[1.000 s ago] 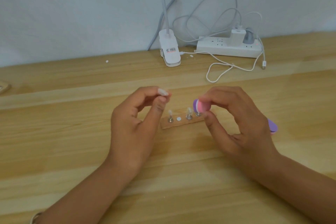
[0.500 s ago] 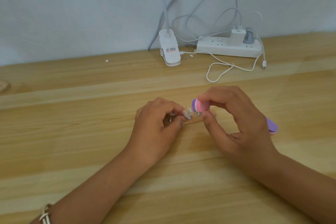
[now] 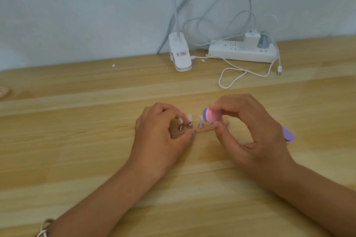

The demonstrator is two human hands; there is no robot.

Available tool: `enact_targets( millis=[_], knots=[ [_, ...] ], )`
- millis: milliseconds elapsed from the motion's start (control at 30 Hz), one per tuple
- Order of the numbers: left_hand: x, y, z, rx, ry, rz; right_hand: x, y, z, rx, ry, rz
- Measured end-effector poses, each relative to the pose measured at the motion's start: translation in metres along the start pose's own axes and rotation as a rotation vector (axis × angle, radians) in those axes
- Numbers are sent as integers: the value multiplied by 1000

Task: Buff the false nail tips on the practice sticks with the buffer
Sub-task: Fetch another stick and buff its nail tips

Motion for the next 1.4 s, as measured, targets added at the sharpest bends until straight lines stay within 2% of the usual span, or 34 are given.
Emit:
enact_targets(
  millis=[100,267,433,567,800,933,1033,1167,1267,1400],
  knots=[
    [0,0,1,5,4,14,0,-2,-7,57,78,-22],
    [1,-1,-1,20,32,37,0,-5,-28,268,357,-127],
    [2,-7,8,15,19,94,0,-4,-31,320,411,-120],
    [0,-9,8,19,16,92,1,-1,-27,275,350,-69],
    [6,-5,-3,43,172,17,0,5,-21,172,224,48],
    [-3,-9,-23,207,477,-34,0,6,-19,138,192,53],
    [-12,-15,-36,165,602,-125,0,2,-16,126,166,11],
    [-17,-25,-36,-118,465,-174,0,-5,-4,60,24,-36],
    [-16,-26,-30,-256,308,-105,-4,-6,8,22,-117,-20],
    [-16,-22,-28,-251,304,-36,-6,1,13,19,-208,45]
  ],
)
Point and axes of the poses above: each hand's wrist, its own x-axis towards the middle knuckle, its own y-axis out of the palm, z = x × y, the point moved 6 cm from there along x, towards the middle knuckle, and after that the axes turned 4 degrees about -z, right-handed, at the moved point
